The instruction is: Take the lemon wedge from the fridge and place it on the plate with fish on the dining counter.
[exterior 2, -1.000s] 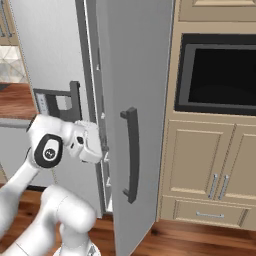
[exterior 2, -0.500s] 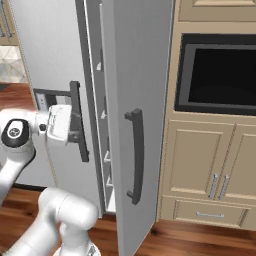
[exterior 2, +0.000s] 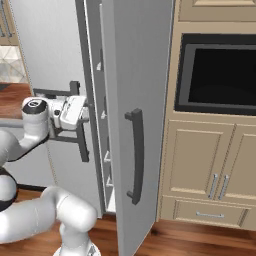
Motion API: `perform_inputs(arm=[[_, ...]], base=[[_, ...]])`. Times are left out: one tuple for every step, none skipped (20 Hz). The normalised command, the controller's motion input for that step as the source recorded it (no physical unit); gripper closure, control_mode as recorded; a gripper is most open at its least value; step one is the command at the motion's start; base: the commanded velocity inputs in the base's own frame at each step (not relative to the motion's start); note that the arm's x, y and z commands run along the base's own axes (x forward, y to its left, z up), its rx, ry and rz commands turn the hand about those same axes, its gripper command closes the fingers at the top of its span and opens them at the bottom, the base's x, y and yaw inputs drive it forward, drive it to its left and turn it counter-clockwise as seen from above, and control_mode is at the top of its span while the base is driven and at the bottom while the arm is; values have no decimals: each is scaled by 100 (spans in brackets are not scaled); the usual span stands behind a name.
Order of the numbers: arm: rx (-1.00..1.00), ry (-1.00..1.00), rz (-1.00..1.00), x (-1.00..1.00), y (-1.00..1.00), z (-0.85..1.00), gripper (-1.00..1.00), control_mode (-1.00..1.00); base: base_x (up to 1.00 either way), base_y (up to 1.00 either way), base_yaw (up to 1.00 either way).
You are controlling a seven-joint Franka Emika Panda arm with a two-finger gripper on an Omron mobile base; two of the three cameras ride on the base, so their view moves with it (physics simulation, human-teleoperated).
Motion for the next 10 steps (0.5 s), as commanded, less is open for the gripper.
perform_inputs(arm=[[1, 18, 0, 80, -24, 0, -100, -100], [4, 18, 0, 76, -31, 0, -100, -100], [7, 17, 0, 70, -38, 0, -100, -100], [11, 18, 0, 59, -41, 0, -100, -100], [11, 19, 0, 57, -44, 0, -100, -100], [11, 20, 0, 59, -48, 0, -100, -100], [11, 19, 0, 48, -52, 0, -100, -100], [13, 16, 0, 23, -66, 0, -100, -100], [15, 14, 0, 4, -74, 0, -100, -100], [17, 12, 0, 0, -89, 0, -100, -100]], base=[[0, 0, 0], [0, 0, 0], [0, 0, 0], [0, 0, 0], [0, 0, 0], [0, 0, 0], [0, 0, 0], [0, 0, 0], [0, 0, 0], [0, 0, 0]])
